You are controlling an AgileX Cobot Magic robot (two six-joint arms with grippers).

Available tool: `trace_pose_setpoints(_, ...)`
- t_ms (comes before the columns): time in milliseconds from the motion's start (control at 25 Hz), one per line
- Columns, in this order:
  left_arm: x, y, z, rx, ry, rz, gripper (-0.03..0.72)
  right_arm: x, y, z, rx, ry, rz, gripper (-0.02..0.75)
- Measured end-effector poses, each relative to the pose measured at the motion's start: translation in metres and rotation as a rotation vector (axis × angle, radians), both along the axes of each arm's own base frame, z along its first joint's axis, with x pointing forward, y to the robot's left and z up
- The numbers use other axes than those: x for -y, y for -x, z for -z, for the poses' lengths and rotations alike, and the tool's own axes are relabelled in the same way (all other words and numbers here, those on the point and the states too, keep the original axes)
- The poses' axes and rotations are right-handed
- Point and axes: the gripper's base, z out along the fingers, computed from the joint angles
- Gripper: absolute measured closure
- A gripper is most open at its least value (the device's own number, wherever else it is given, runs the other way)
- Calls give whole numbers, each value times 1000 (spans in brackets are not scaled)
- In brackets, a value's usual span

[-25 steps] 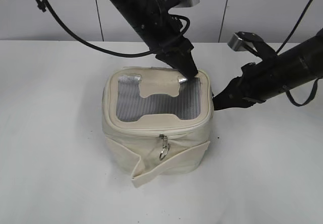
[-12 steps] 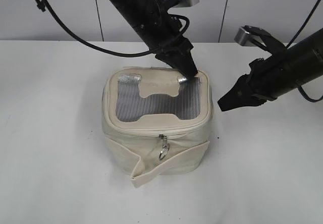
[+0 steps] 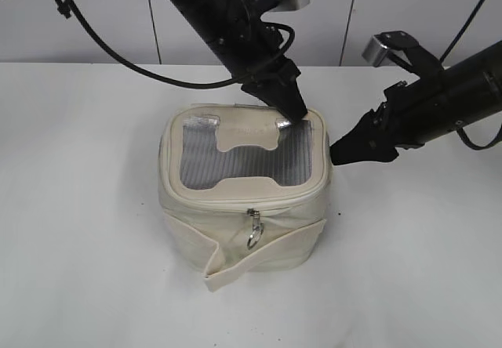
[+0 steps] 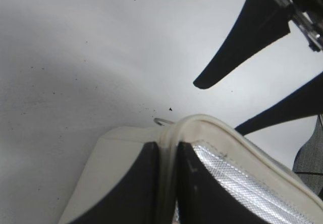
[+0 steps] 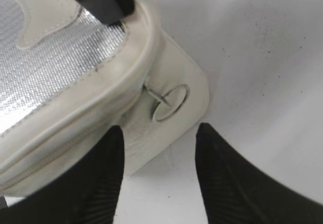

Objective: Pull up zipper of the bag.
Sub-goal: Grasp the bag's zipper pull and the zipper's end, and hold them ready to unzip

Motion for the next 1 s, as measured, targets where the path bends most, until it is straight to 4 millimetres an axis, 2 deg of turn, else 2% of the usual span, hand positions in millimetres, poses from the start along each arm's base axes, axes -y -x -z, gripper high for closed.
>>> trace_pose_setpoints(200, 0, 0, 0, 0, 1, 0, 614, -1, -2, 4, 19, -4, -26, 362)
trace_pose_setpoints(440, 0, 0, 0, 0, 1, 0, 614, -4, -7, 27, -1, -26, -35, 351)
trace_pose_setpoints(680, 0, 0, 0, -1, 0, 0, 614, -8, -15, 36, 47, -78, -20, 342)
trace_pose_setpoints(760, 0, 0, 0, -1, 0, 0, 614, -9, -18, 38, 51, -94, -7, 423)
trace_pose_setpoints(880, 0, 0, 0, -2, 1, 0, 614, -10, -22, 39, 53, -105, 4, 639)
trace_pose_setpoints(1000, 0, 0, 0, -1, 2, 0, 614, -9, -22, 40, 26, -109, 29, 722)
